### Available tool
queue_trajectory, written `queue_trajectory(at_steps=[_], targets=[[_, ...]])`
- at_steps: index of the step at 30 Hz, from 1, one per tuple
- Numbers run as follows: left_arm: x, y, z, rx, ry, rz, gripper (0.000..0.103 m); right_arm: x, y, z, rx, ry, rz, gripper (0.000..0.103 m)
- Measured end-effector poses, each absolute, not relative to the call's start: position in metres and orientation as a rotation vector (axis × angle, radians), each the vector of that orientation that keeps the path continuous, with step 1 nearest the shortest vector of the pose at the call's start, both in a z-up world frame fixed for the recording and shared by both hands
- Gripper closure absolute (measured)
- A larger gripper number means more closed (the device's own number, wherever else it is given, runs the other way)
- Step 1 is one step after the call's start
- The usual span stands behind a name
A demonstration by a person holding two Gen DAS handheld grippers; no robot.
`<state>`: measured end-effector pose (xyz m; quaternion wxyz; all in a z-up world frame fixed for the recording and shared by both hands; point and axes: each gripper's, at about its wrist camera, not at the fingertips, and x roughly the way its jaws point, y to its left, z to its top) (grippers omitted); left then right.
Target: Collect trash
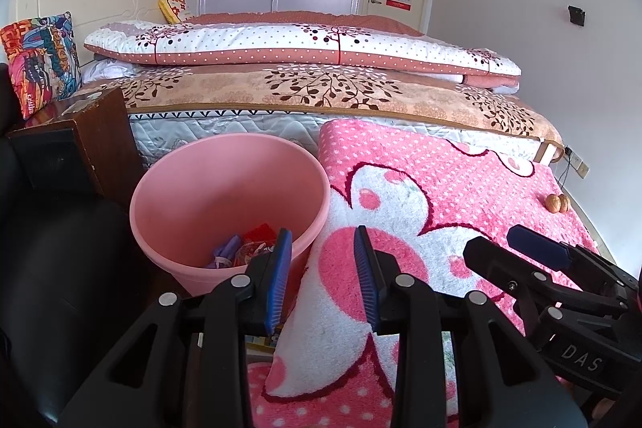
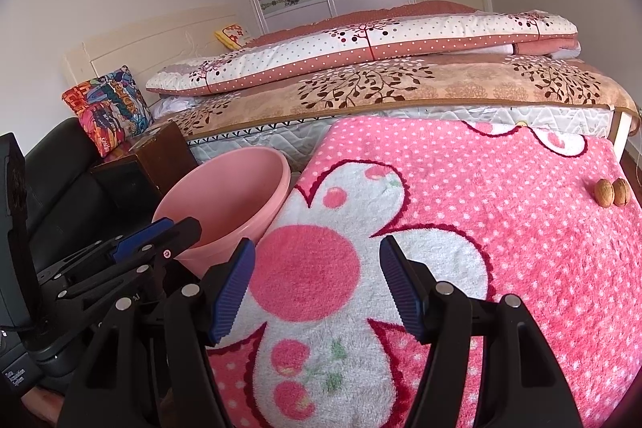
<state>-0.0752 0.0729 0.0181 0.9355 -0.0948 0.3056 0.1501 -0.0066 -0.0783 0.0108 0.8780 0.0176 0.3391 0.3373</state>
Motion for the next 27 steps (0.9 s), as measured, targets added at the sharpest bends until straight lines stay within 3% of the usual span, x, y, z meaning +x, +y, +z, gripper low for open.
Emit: queue_trajectory(at_steps=[27], targets=[[-0.0722, 0.0697, 0.0174, -0.177, 0.626, 0.312, 0.070, -0.0051, -0.0811, 0.0096, 0.048, 0.715, 0.697, 0.039]])
